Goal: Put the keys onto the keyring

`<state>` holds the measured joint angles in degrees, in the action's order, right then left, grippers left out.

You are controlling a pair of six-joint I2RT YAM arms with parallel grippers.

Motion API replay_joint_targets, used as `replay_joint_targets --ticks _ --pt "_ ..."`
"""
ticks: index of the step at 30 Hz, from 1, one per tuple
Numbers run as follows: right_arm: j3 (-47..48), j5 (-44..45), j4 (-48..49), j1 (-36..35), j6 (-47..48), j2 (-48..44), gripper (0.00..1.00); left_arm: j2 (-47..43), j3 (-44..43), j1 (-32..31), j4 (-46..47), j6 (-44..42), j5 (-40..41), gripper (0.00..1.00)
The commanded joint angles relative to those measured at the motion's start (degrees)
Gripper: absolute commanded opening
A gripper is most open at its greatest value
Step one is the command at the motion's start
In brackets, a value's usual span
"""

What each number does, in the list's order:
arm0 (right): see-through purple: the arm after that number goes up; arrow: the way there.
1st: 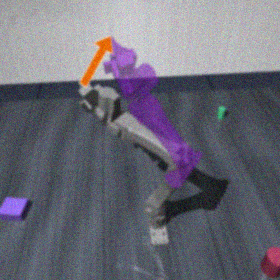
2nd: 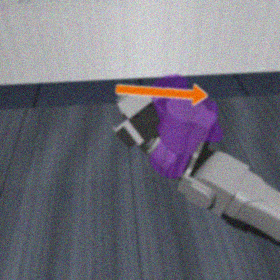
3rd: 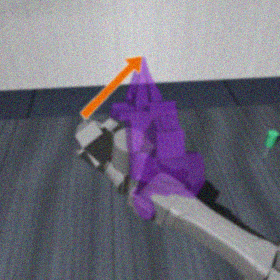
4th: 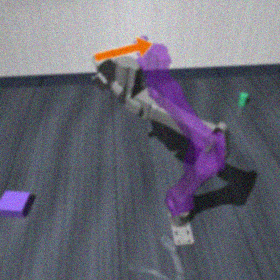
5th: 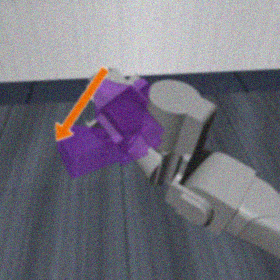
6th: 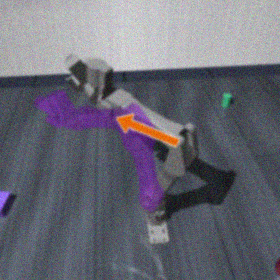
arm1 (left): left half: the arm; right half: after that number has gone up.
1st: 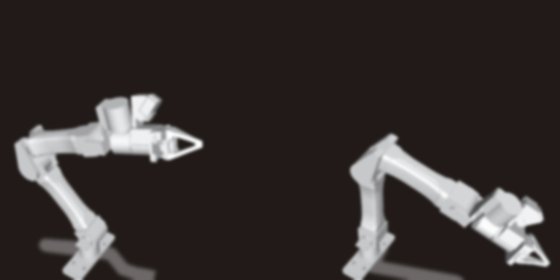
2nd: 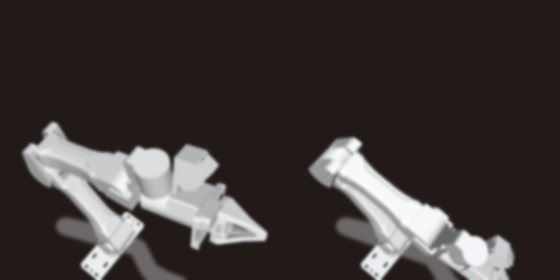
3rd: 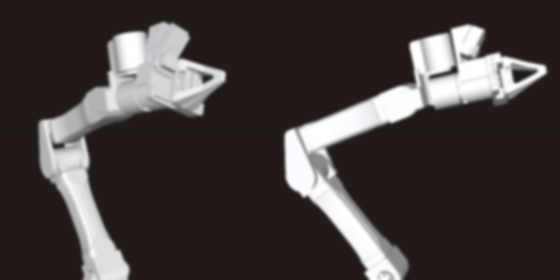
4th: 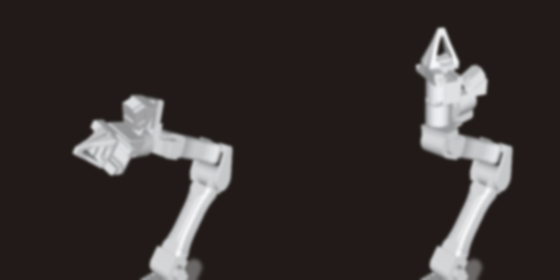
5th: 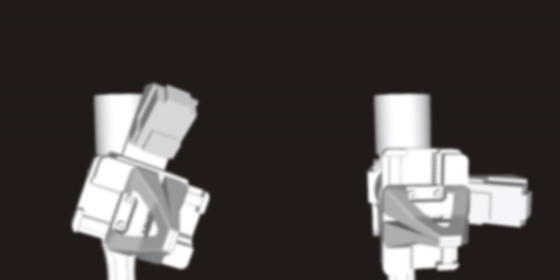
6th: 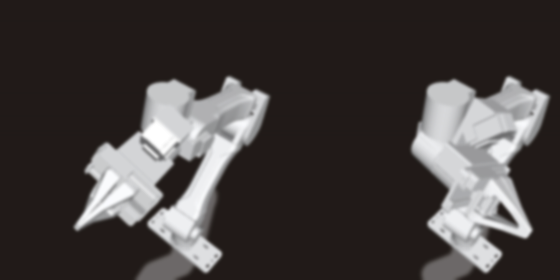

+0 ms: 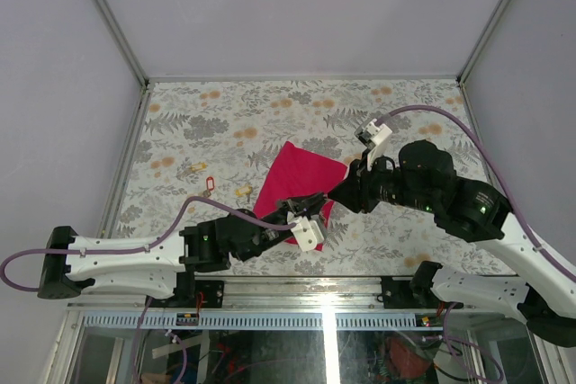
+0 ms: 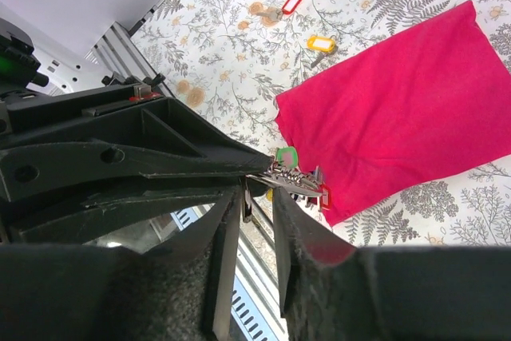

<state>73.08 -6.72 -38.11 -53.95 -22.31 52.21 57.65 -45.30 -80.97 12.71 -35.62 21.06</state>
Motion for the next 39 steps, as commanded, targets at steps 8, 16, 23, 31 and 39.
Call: replay_joint_targets --ticks 8,16,23,31,39 --pt "0.40 -1.04 2.36 -0.08 1.28 1.25 0.29 0.00 -2.97 -0.29 2.39 -1.03 2.77 0.00" --pt "0.90 -2.86 1.55 -0.05 2.67 2.69 0.00 -0.26 -3.04 -0.27 2.16 -0.72 4.12 0.00" --pt "1.64 -3.59 1.76 -0.12 3.00 3.40 0.00 -1.33 -2.51 -0.31 2.32 -0.11 4.04 0.13" --pt "2.19 -3.61 1.97 -0.09 2.58 3.30 0.00 -2.27 -1.44 -0.28 3.35 -0.14 2.13 0.27" --pt "2.09 -3.78 2.15 -0.14 2.13 3.12 0.00 -2.63 -1.17 -0.29 4.22 0.02 0.63 0.17"
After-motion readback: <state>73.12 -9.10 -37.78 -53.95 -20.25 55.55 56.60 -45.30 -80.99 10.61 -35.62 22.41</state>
